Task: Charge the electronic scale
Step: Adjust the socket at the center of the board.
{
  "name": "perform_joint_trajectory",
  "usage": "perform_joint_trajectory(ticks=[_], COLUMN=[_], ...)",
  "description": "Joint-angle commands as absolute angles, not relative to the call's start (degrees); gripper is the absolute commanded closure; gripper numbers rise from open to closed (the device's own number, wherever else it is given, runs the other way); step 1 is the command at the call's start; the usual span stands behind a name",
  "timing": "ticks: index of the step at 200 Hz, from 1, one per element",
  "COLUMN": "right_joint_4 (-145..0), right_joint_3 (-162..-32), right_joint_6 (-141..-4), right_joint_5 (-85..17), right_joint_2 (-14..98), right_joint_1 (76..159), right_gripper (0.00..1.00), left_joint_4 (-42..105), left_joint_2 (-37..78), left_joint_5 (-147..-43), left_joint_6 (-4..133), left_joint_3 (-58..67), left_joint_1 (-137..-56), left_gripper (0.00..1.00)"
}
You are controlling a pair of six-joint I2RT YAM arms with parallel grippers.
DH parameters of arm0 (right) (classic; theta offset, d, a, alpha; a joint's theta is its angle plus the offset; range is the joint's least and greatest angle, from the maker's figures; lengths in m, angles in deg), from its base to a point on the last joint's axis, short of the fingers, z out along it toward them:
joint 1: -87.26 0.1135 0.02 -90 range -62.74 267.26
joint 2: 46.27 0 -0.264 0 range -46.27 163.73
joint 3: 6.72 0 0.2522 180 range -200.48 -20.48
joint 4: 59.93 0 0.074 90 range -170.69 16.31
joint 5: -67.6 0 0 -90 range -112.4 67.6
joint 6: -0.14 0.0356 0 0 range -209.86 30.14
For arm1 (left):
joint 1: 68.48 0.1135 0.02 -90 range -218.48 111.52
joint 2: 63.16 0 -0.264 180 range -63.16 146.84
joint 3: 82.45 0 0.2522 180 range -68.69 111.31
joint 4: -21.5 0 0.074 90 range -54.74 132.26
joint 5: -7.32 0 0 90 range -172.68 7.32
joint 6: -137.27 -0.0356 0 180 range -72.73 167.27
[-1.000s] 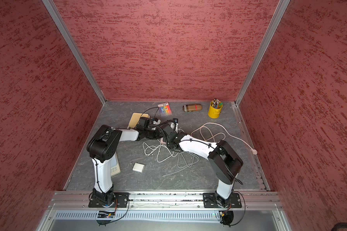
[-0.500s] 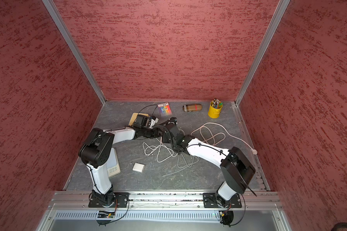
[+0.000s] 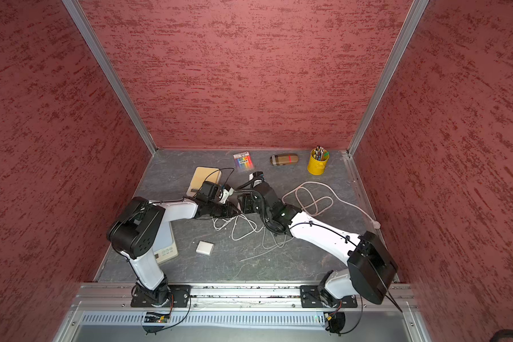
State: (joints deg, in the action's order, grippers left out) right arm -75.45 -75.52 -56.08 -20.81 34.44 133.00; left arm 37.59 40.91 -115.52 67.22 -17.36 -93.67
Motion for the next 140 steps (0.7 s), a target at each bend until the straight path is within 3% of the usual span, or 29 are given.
perform_joint_trajectory(ticks=[1,71,103,140], right_joint_4=[-73.7,-77.1,-85.1,-88.0], right_joint_3=[-75.6,-69.3,-65.7,-65.2], right_joint_6=[-57.4,-64.0,-69.7,-74.4], right_joint_5=[-21.7,-21.2,-17.1,-8.9], right_joint_2=[32.6,25.8,22.0,17.1], right_joint_1=[132.4,131.8,131.8,131.8], right_gripper=[0.52,0.53,0.53,0.52], left_joint_4=[35.6,38.5,40.1,41.4], left_joint_2=[43.3,50.9,54.6,48.9], left_joint_5=[-114.4,-111.6,-111.4,-109.0], left_joint_6=[68.3,66.8,65.4,60.9], left_joint_3=[-16.4,-4.8,1.4,-0.6], left_joint_1=[-94.7,-94.4,-93.8,-93.6], left_gripper=[0.68,0.69,0.69,0.61])
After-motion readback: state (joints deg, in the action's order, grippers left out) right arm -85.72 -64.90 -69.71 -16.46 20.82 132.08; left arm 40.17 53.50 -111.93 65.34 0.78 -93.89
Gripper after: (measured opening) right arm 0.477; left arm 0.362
